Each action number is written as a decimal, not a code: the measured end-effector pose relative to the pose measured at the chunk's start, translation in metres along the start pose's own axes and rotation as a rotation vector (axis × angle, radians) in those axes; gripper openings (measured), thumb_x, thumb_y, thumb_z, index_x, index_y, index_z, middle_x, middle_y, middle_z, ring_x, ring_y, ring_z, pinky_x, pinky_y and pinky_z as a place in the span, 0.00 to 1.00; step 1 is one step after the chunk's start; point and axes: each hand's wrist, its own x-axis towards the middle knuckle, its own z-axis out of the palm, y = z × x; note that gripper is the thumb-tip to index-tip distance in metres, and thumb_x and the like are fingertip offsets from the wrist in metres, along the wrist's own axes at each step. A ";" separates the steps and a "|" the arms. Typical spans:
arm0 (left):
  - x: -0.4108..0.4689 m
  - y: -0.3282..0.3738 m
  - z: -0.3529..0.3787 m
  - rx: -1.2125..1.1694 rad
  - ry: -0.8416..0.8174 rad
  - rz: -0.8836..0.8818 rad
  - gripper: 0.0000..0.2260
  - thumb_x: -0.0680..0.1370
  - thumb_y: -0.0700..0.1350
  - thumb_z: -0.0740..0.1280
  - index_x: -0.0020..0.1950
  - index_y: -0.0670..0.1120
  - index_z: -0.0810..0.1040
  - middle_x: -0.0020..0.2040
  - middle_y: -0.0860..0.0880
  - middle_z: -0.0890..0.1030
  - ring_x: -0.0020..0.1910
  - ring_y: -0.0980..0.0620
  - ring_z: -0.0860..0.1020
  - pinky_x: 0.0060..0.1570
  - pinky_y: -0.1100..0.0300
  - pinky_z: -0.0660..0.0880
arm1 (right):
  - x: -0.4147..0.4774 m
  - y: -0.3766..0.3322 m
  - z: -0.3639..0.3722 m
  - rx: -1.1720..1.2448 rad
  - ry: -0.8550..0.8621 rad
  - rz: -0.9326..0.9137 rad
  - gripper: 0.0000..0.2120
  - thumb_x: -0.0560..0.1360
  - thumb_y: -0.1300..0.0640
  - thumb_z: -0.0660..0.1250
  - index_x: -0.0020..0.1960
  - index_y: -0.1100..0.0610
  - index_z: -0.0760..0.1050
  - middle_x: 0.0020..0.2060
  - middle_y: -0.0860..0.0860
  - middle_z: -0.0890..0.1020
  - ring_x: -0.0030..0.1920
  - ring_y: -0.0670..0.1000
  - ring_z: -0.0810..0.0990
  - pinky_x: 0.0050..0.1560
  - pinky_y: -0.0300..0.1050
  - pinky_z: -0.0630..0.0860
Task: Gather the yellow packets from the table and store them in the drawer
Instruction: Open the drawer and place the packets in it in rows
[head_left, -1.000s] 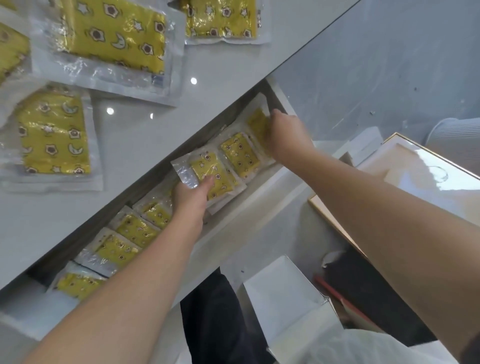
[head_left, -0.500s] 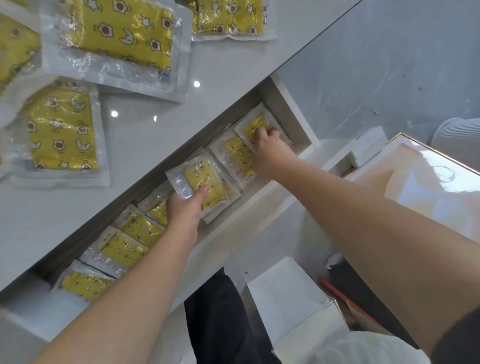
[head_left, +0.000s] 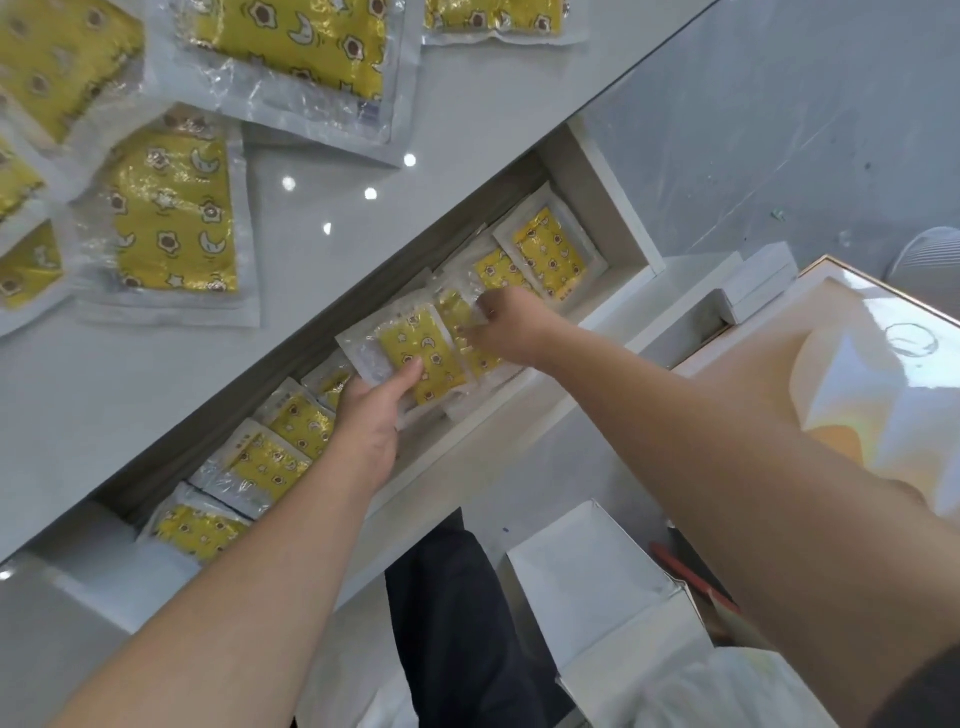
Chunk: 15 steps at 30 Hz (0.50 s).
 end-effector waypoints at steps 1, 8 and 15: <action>-0.002 0.000 -0.006 -0.011 0.042 0.005 0.17 0.71 0.44 0.74 0.60 0.46 0.79 0.57 0.46 0.83 0.58 0.46 0.80 0.66 0.46 0.71 | 0.002 0.001 -0.001 0.005 0.038 0.022 0.20 0.80 0.57 0.62 0.69 0.63 0.69 0.65 0.58 0.75 0.63 0.57 0.75 0.58 0.45 0.73; -0.013 -0.001 -0.055 0.166 0.216 0.043 0.02 0.78 0.44 0.69 0.47 0.50 0.80 0.48 0.50 0.84 0.51 0.49 0.82 0.54 0.53 0.77 | 0.007 0.003 -0.006 0.130 0.131 0.121 0.18 0.80 0.62 0.59 0.70 0.61 0.69 0.61 0.56 0.76 0.60 0.56 0.76 0.50 0.42 0.72; 0.007 -0.014 -0.056 0.779 0.332 0.058 0.10 0.77 0.50 0.69 0.39 0.46 0.78 0.41 0.45 0.84 0.41 0.45 0.83 0.46 0.49 0.81 | 0.014 -0.004 0.021 -0.195 0.199 0.162 0.02 0.75 0.63 0.63 0.47 0.59 0.74 0.36 0.52 0.75 0.42 0.56 0.79 0.33 0.46 0.73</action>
